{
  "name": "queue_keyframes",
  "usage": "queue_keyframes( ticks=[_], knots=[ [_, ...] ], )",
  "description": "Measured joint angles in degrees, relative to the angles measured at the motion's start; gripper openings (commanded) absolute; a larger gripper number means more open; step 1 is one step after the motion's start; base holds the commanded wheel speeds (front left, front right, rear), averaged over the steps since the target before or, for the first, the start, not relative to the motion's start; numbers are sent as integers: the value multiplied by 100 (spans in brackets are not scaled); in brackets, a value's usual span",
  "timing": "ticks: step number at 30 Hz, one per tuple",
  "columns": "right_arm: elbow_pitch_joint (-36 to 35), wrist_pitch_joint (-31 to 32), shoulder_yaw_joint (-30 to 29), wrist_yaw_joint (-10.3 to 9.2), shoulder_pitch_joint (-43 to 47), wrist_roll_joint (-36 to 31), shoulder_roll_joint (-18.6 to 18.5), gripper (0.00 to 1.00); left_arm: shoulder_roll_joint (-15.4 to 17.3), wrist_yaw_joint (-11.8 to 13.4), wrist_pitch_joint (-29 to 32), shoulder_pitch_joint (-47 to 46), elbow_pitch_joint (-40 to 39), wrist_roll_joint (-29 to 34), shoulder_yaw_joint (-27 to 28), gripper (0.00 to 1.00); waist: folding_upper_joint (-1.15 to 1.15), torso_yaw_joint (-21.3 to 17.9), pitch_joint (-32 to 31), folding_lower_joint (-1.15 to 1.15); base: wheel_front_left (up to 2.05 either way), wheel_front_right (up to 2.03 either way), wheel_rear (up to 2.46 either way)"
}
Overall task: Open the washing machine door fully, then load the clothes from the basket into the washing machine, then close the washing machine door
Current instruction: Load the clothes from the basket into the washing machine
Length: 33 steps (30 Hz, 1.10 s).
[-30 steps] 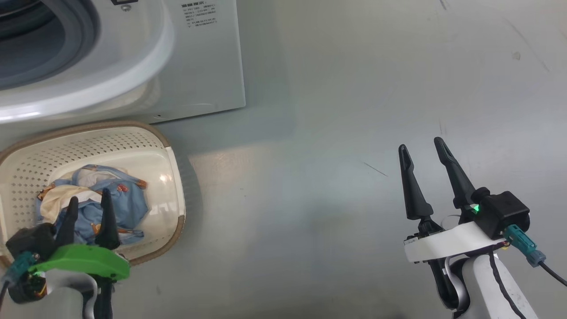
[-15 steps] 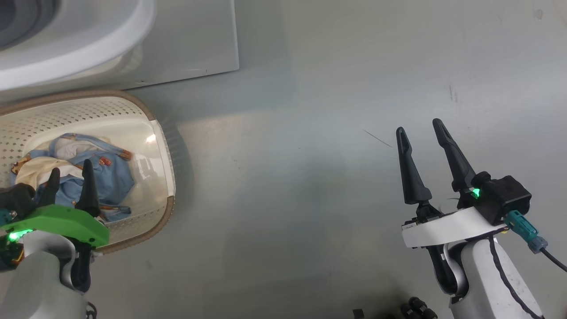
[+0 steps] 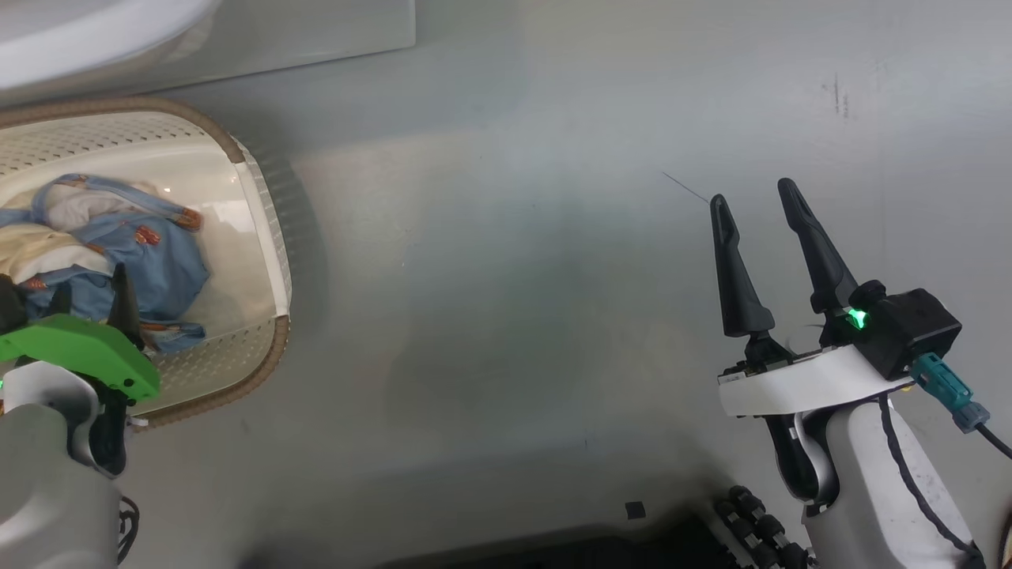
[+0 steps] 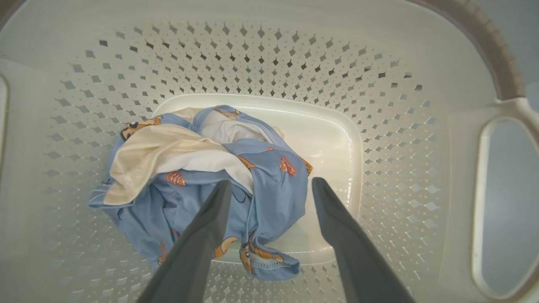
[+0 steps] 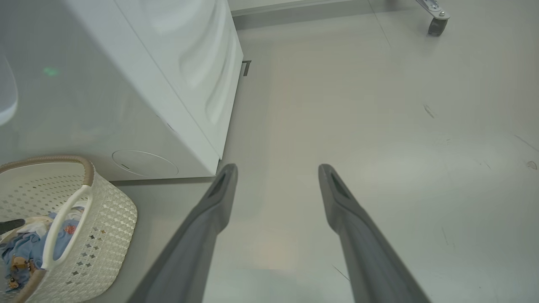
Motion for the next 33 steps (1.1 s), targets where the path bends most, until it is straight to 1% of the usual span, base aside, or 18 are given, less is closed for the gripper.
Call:
queue_keyframes(
  ticks=[3,10,12,17,22,30,31,33],
  knots=[
    [-9,0,-5,-1,-54,0,-1,100,30,20,129,-92,144,15,-13,100,0,0,100,0,0,0,0],
    [-47,0,-46,0,-164,-1,-3,100,269,136,330,-370,452,224,-143,100,0,5,357,0,0,0,0],
    [-47,0,-45,0,-194,-1,-3,100,275,175,364,-452,572,221,-153,100,0,7,404,0,0,0,0],
    [-56,0,-7,0,-196,-1,-4,100,334,179,504,-580,744,222,-163,100,0,-5,496,0,0,0,0],
    [-96,0,-22,0,-196,-1,-5,100,379,220,610,-808,814,271,-198,100,0,-35,615,0,0,0,0],
    [-171,0,42,1,-218,59,-4,100,724,215,792,-1211,1222,252,-108,100,0,-111,866,0,0,0,0],
    [-181,0,45,1,-263,83,-5,100,805,176,865,-1303,1357,252,-104,100,0,-143,932,0,0,0,0],
    [-194,0,51,1,-324,108,-5,100,832,153,867,-1391,1443,250,-98,100,0,-176,994,0,0,0,0]
  ],
)
